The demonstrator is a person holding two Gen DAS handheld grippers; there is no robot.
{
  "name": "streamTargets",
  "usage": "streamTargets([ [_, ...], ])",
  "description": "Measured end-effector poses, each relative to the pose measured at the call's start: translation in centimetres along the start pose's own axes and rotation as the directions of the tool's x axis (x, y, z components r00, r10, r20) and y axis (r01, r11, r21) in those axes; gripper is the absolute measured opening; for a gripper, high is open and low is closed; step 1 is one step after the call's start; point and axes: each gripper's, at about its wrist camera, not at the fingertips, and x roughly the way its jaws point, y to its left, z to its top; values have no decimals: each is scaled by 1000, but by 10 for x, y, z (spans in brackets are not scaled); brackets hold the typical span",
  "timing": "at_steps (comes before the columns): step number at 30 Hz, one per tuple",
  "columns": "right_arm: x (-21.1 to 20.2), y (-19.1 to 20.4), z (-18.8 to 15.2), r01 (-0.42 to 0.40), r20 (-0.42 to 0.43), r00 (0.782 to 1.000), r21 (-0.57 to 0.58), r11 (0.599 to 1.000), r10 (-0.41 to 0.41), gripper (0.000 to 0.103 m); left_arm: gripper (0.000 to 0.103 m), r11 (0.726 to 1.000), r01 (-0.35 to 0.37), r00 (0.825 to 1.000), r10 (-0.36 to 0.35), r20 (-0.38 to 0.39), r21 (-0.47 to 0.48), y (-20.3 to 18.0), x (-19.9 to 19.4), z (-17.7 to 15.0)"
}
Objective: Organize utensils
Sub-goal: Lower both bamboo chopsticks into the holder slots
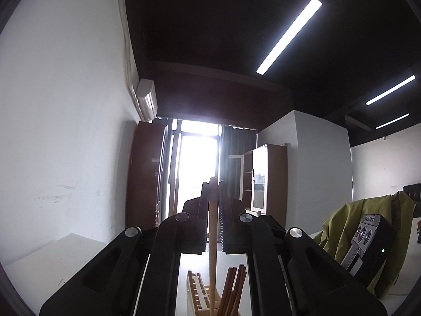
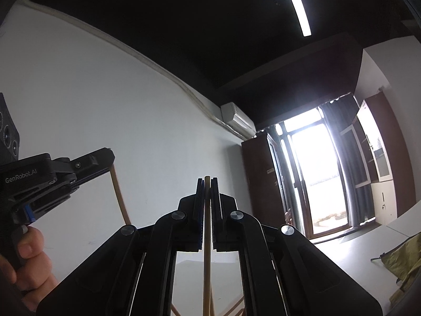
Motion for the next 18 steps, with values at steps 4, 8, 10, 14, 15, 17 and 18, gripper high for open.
streamTargets([
  [4, 5, -5, -4, 43, 32, 999, -17, 999, -43, 5, 6, 1000, 1, 1000, -1, -12, 0, 2, 8, -6],
  [8, 10, -14, -8, 62, 61, 996, -25, 998, -60, 5, 6, 1000, 1, 1000, -1, -27, 2, 5, 17, -13],
  [10, 13, -19, -9, 64, 66, 996, -20, 998, -62, 5, 6, 1000, 8, 999, -7, -36, 7, 6, 22, -16],
  [14, 18, -22, -17, 68, 61, 996, -26, 997, -66, 5, 6, 1000, 10, 997, -9, -76, 12, 8, 34, -25],
  [15, 19, -22, -20, 70, 57, 996, -31, 997, -68, 5, 6, 1000, 10, 996, -10, -85, 6, 10, 37, -28],
  [17, 20, -24, -25, 74, 47, 996, -31, 997, -73, 5, 6, 1000, 20, 994, -20, -105, -2, 13, 43, -34],
  [18, 20, -25, -28, 77, 43, 996, -27, 997, -76, 5, 6, 1000, 17, 993, -18, -120, -4, 15, 46, -36],
])
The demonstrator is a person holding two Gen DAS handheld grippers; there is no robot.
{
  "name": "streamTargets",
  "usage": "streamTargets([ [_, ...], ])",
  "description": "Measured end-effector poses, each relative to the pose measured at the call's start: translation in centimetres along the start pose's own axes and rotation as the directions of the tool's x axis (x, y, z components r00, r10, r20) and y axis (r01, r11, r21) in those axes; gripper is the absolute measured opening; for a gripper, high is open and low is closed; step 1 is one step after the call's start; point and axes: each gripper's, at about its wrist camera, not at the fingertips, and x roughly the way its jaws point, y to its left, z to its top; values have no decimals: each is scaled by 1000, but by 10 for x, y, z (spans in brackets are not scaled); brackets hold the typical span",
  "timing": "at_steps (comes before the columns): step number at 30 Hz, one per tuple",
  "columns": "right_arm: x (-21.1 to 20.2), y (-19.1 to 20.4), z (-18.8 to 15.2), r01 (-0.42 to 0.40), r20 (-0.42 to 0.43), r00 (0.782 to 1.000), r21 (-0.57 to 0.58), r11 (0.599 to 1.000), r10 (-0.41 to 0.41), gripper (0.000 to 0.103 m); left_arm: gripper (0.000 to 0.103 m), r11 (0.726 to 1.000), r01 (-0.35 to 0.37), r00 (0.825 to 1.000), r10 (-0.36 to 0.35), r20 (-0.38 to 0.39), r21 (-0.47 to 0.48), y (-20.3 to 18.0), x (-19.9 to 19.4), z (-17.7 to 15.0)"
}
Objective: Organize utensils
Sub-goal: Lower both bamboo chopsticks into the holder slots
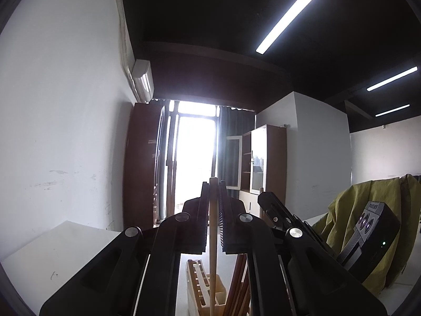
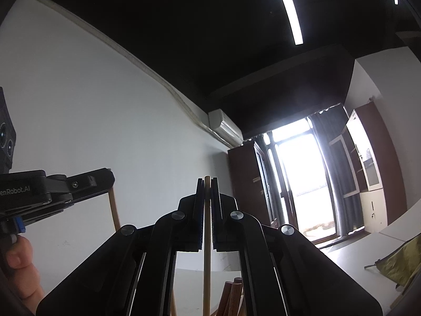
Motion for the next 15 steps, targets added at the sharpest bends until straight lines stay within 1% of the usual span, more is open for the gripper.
streamTargets([
  [1, 0, -1, -3, 0, -2, 1000, 8, 1000, 0, 5, 6, 1000, -5, 1000, 5, -11, -9, 3, 3, -2],
  [4, 2, -3, -8, -6, -16, 1000, 26, 1000, 7, 5, 6, 999, 8, 998, -11, -62, -36, 9, 10, -6],
  [10, 2, 1, -13, -9, -37, 999, 7, 1000, 9, 5, 6, 999, 14, 990, -18, -141, -34, 11, 19, -17],
  [15, 0, 1, -19, 7, -61, 998, -11, 1000, -8, 5, 6, 998, 11, 986, -20, -163, -56, 17, 21, -27],
])
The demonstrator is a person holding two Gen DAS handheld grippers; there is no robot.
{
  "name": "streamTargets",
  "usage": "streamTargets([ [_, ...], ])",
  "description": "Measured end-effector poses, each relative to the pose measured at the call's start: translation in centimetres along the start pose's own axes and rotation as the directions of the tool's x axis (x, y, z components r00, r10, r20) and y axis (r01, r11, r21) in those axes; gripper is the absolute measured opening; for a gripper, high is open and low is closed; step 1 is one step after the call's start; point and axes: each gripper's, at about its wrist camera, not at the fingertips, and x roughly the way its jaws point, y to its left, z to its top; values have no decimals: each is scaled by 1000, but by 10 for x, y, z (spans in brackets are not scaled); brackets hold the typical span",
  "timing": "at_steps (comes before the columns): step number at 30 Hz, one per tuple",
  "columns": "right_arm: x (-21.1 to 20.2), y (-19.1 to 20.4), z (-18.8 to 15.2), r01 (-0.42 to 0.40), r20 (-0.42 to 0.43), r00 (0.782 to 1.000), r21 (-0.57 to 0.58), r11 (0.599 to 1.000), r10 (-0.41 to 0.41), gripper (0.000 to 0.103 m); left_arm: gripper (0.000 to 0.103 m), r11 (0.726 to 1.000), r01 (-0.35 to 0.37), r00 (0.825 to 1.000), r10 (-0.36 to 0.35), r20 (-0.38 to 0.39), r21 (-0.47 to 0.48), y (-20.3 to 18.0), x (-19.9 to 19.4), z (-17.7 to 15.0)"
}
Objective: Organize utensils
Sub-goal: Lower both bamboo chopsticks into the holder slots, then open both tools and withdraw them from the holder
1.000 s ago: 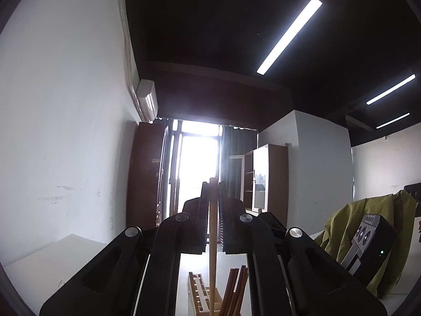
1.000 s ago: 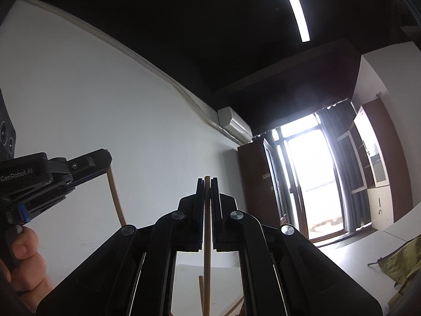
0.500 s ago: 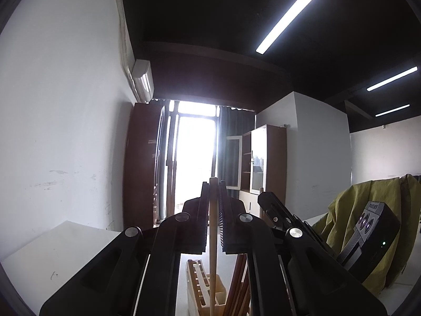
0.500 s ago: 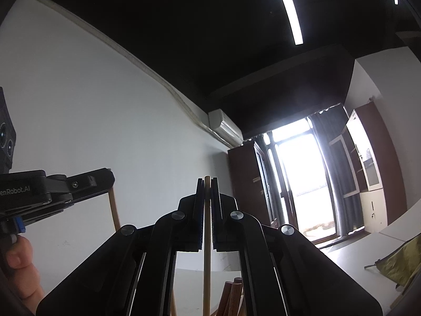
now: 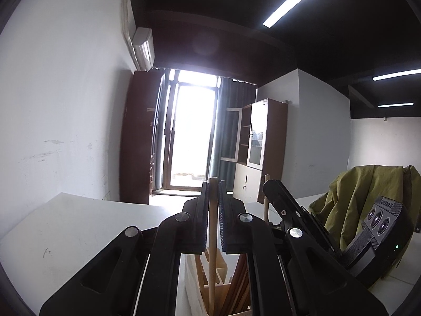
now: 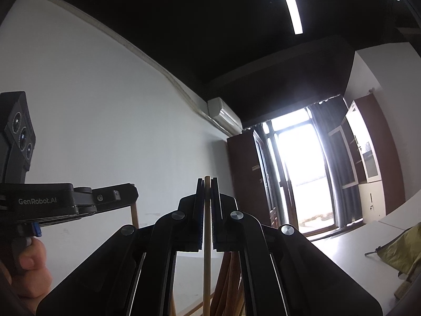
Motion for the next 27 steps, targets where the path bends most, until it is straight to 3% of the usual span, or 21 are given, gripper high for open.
streamTargets([
  [14, -3, -1, -8, 4, -42, 999, 14, 1000, -4, 6, 7, 1000, 3, 999, -2, -43, 14, -6, 5, -16],
  [17, -3, 1, -8, 9, -57, 998, 14, 1000, -8, 6, 15, 1000, 0, 1000, 1, -30, 7, -2, 1, -14],
  [18, -4, 2, -8, 10, -58, 998, 14, 1000, -9, 7, 15, 1000, -4, 1000, 4, -25, 5, -2, -1, -13],
  [21, -10, 3, -4, 34, -54, 998, 6, 999, -33, 22, 18, 1000, 2, 1000, -2, -26, -7, 2, -7, -10],
  [27, -23, 7, 2, 60, -85, 995, -15, 998, -61, 24, 22, 1000, -12, 998, 11, -60, -2, 6, -18, -15],
])
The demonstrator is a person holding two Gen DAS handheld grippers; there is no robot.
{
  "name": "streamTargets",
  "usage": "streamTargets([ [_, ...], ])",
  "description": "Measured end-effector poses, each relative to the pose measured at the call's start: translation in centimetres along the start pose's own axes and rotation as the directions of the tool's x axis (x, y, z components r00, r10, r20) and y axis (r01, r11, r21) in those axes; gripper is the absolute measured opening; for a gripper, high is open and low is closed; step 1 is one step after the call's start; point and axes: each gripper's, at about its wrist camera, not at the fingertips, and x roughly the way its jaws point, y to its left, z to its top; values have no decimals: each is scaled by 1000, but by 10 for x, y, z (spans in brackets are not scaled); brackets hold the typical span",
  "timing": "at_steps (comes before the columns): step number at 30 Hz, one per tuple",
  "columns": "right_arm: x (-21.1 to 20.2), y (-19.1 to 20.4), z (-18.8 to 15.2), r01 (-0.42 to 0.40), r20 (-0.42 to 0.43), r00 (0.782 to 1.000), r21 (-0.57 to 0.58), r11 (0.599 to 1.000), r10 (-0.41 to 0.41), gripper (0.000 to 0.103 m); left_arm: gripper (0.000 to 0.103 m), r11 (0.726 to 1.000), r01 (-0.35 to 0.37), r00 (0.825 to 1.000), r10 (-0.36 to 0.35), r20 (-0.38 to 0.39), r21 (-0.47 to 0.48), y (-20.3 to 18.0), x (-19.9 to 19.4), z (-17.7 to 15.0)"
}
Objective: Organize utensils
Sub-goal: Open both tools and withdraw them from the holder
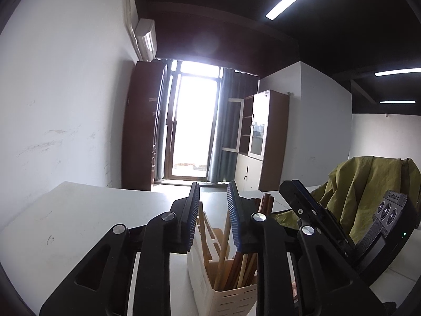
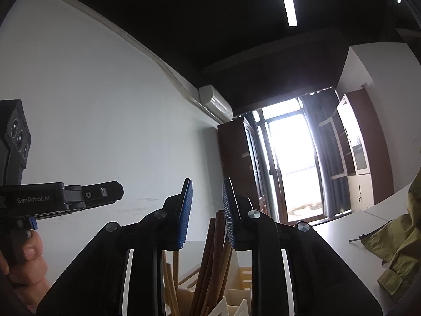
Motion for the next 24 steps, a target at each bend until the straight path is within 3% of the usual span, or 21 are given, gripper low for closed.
streamTargets([
  [3, -8, 5, 2, 33, -28, 999, -27, 999, -34, 35, 23, 1000, -9, 1000, 9, -24, -8, 3, -6, -5],
  [13, -31, 11, 11, 94, -187, 977, -72, 993, -106, 40, 33, 1000, -30, 992, 31, -120, 10, 2, -38, -27],
  [17, -39, 14, 9, 100, -283, 952, -68, 993, -116, 45, 34, 999, -43, 985, 42, -166, -2, 6, -49, -32],
  [21, -48, 16, 8, 94, -367, 923, -68, 993, -113, 48, 48, 999, -39, 975, 35, -220, -10, 7, -60, -37],
  [24, -54, 14, 3, 93, -443, 890, -60, 994, -110, 50, 56, 998, -62, 958, 68, -279, 33, 1, -65, -44],
])
